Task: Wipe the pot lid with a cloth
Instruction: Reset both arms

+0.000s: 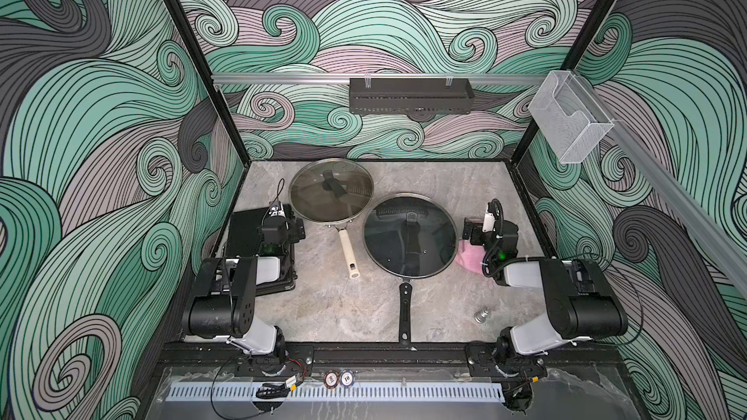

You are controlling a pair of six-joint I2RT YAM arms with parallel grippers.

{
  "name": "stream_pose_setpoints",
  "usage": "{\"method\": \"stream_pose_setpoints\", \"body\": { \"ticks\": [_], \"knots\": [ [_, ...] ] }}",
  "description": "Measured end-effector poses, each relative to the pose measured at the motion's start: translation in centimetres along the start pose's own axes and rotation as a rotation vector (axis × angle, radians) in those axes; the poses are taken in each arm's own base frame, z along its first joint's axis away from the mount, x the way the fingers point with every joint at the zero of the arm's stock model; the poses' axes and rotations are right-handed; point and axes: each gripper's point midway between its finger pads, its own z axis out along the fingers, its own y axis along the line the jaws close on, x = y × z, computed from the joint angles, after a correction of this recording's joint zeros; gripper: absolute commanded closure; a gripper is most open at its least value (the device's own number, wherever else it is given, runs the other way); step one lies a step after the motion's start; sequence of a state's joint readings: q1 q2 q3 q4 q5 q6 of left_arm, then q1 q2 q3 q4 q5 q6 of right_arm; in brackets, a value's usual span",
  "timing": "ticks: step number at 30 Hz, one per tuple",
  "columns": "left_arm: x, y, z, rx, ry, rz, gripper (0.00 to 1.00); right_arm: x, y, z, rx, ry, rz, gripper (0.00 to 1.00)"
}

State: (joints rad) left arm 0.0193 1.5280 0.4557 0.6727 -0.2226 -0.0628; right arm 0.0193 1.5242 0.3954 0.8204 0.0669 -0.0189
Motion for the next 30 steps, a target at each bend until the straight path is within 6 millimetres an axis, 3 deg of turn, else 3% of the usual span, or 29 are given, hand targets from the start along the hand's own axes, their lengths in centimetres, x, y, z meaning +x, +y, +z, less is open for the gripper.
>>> {"method": "stream_pose_setpoints", "body": {
  "ticks": [2,5,7,9,11,13,16,30],
  "knots": [
    [0.0,0.0,0.0,0.000,0.000,0.000,0.01,-0.7,0.4,-1.2,-0.012,-0.002,-0.010,0.01],
    [0.0,0.0,0.0,0.000,0.000,0.000,0.01,-4.9,1.1,-3.3,-0.041,-0.130,-0.019,0.01],
    [0.0,0.0,0.0,0.001,0.000,0.000,0.01,-6.0,1.2,-3.4,-0.043,-0.188,-0.018,0.01],
    [0.0,0.0,0.0,0.002,0.000,0.000,0.01,-4.5,1.3,-1.9,-0.041,-0.163,-0.020,0.01],
    [0.0,-0.1,0.0,0.003,0.000,0.000,0.01,-0.5,1.1,-0.1,-0.047,-0.024,-0.020,0.01],
    [0.0,0.0,0.0,0.003,-0.001,0.000,0.02,1.4,0.4,0.3,-0.038,0.028,0.002,0.01],
    [0.0,0.0,0.0,0.003,0.000,-0.001,0.01,1.3,-0.3,0.3,-0.022,0.030,0.015,0.01],
    [0.0,-0.1,0.0,0.003,0.000,0.000,0.01,0.3,0.2,0.5,-0.031,0.007,0.014,0.01]
  ]
}}
